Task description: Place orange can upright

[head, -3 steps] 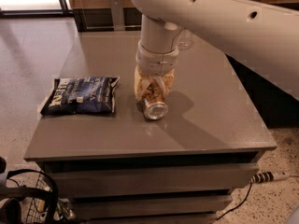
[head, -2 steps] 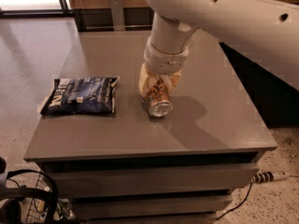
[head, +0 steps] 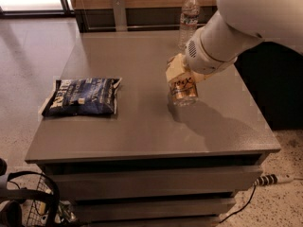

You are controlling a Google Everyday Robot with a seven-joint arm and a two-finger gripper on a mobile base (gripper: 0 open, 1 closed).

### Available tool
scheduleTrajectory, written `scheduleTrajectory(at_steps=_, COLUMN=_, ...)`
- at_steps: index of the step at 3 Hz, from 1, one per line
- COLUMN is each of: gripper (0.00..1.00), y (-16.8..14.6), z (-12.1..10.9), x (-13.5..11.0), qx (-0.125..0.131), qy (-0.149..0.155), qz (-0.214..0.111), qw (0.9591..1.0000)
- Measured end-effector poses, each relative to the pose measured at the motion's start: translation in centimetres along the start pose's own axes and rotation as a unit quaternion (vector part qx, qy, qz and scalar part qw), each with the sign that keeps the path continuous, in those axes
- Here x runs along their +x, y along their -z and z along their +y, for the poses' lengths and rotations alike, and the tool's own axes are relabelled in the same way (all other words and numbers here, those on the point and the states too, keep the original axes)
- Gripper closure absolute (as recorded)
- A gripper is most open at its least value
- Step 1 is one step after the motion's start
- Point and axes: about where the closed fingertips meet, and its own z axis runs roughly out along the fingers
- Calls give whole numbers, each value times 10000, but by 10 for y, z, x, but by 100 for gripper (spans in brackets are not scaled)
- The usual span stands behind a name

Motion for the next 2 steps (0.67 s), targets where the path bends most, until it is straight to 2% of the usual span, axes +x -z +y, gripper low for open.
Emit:
scheduleTrajectory(at_steps=1, gripper=100, y=23, z=-24, x=-22, qx=-298, qy=-38, qz=-891, qw=9956)
scheduleTrajectory(at_steps=2, gripper=100, y=49, z=-54, x=-58, qx=-833, qy=-212, qz=-2030, qw=9754)
